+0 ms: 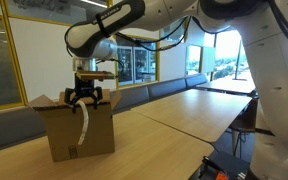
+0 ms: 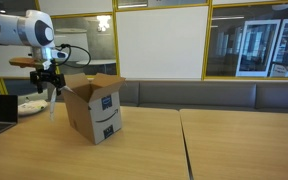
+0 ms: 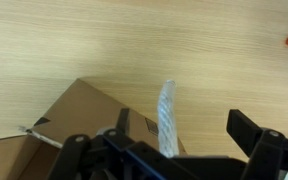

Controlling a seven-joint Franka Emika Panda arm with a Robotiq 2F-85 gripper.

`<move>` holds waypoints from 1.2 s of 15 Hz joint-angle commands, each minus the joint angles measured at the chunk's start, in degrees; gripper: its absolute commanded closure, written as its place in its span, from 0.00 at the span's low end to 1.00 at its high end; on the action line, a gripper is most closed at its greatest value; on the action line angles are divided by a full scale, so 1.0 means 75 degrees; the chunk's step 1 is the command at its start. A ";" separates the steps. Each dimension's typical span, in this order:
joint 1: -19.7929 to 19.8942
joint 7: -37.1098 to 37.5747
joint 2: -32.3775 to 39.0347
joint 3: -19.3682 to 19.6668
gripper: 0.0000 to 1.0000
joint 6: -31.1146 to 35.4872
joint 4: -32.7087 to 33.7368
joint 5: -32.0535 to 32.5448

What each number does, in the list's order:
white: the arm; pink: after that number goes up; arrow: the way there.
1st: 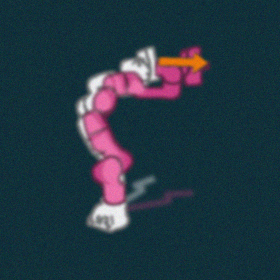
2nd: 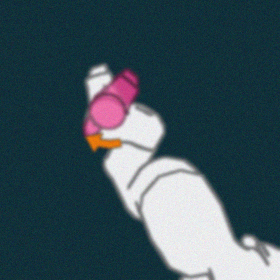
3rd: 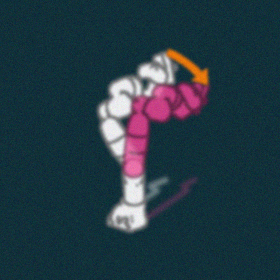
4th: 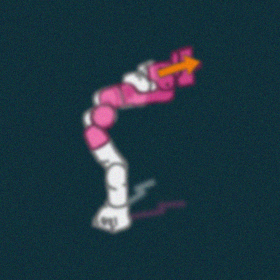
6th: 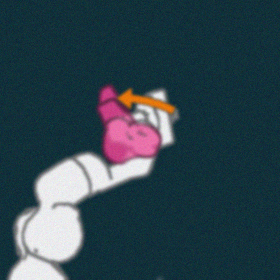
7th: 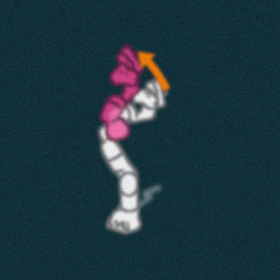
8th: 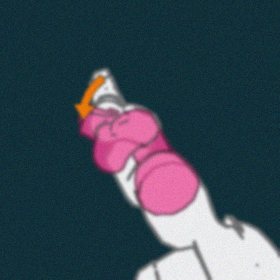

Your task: Put the objects on the table into the box.

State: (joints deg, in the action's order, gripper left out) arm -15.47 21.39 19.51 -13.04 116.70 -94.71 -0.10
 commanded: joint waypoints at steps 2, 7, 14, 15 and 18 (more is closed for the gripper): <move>-0.0172 0.0196 0.0292 0.0198 0.00 0.0434 0.0018 -0.0158; -0.0249 0.0423 0.0477 0.0319 0.00 0.1179 -0.0065 -0.0097; -0.0410 0.0580 0.0411 0.0462 0.53 0.1350 -0.0155 0.0057; -0.0431 0.0590 0.0381 0.0475 0.60 0.1340 -0.0171 0.0076; -0.0492 0.0627 0.0287 0.0507 0.82 0.1318 -0.0223 0.0138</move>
State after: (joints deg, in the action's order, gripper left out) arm -17.85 24.59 23.66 -10.41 125.35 -95.00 -0.08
